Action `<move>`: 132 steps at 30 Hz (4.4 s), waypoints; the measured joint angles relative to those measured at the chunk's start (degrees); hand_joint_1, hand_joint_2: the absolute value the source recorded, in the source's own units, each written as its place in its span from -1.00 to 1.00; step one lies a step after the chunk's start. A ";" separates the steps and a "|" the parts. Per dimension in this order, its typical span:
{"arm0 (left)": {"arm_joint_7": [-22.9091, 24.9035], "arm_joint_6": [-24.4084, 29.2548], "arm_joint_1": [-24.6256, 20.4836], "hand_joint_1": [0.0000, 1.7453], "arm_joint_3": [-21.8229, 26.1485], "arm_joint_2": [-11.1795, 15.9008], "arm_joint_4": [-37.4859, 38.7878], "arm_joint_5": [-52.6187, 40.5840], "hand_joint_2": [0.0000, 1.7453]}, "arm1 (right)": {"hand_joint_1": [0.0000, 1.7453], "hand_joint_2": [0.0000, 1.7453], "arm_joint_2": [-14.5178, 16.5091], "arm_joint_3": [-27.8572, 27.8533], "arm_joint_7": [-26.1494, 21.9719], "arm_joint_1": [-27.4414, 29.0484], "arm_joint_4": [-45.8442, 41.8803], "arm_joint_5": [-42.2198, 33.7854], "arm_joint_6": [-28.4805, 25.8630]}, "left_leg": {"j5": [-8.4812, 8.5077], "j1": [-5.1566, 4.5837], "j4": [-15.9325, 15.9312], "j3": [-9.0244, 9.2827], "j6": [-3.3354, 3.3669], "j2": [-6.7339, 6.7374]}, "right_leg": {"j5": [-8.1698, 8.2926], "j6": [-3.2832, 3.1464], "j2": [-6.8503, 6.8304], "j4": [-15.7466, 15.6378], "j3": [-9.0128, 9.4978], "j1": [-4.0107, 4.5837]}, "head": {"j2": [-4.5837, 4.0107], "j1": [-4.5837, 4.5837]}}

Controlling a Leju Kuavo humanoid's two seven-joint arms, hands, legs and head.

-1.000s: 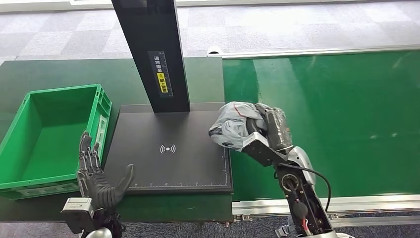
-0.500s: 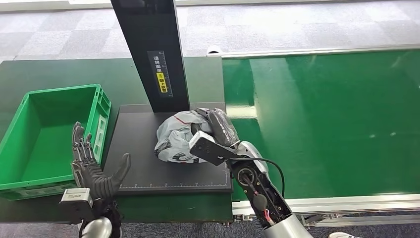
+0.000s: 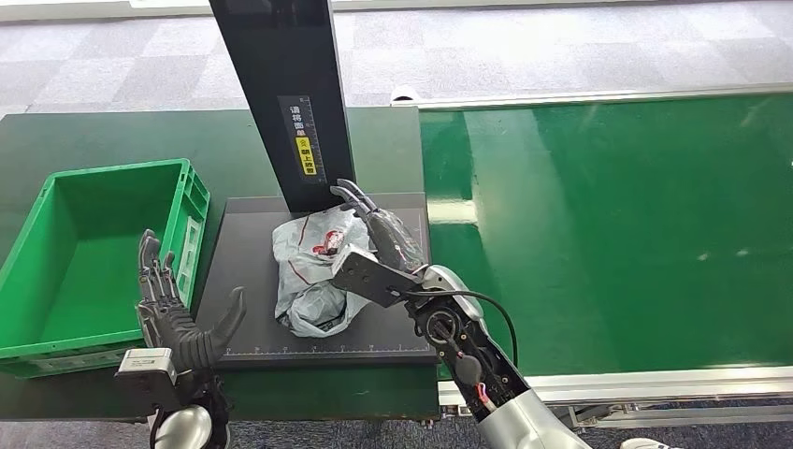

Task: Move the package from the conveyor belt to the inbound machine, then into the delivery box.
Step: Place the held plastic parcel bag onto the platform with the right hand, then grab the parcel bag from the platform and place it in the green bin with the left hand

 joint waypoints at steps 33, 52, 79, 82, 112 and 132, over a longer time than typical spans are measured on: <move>18.11 -27.01 -18.06 -1.00 -13.04 -0.34 20.17 -33.35 1.00 | -1.00 1.00 -13.17 -5.81 0.08 8.93 -25.81 -16.58 16.19 | 0.00 -0.03 0.06 0.06 0.01 -0.02 | 0.05 -0.01 -0.01 -0.02 0.03 -0.03 | 0.00 -0.01; 23.61 -29.26 -36.95 1.00 -21.49 -6.10 54.20 -47.65 1.00 | -1.00 1.00 -12.57 -12.11 -1.12 11.25 -30.49 -18.99 15.00 | 0.01 -0.03 0.06 0.13 0.02 -0.02 | 0.09 -0.01 -0.01 -0.02 0.12 -0.04 | 0.00 -0.01; 15.48 -24.83 -36.88 1.00 -21.00 -4.77 52.68 -41.69 1.00 | -1.00 1.00 -13.23 -14.30 -1.61 13.51 -32.78 -19.85 13.76 | 0.01 -0.02 0.05 0.12 0.01 -0.02 | 0.08 -0.01 -0.01 -0.01 0.11 -0.03 | 0.00 -0.01; 14.30 -24.35 -35.15 -0.06 -20.31 -3.67 46.53 -38.46 1.00 | -1.00 1.00 -13.37 -14.69 -1.68 14.29 -33.57 -19.88 13.36 | 0.01 -0.02 0.05 0.10 0.01 -0.01 | 0.08 -0.01 -0.01 -0.01 0.09 -0.03 | 0.00 -0.01; 23.63 -32.57 -34.45 -1.00 -9.90 8.52 25.58 -46.15 1.00 | -1.00 1.00 -15.22 -18.76 -0.84 19.37 -39.32 -17.94 11.13 | 0.02 -0.02 0.05 0.14 0.00 0.02 | 0.09 -0.02 0.01 -0.01 0.09 -0.02 | 0.00 -0.01; 24.66 -34.94 -41.95 -1.00 -15.58 9.57 46.66 -52.22 1.00 | -1.00 1.00 -15.43 -18.79 -0.53 19.83 -39.29 -17.87 11.25 | 0.04 -0.01 0.04 0.19 -0.02 0.01 | 0.10 -0.04 0.02 0.01 0.18 -0.01 | 0.00 -0.01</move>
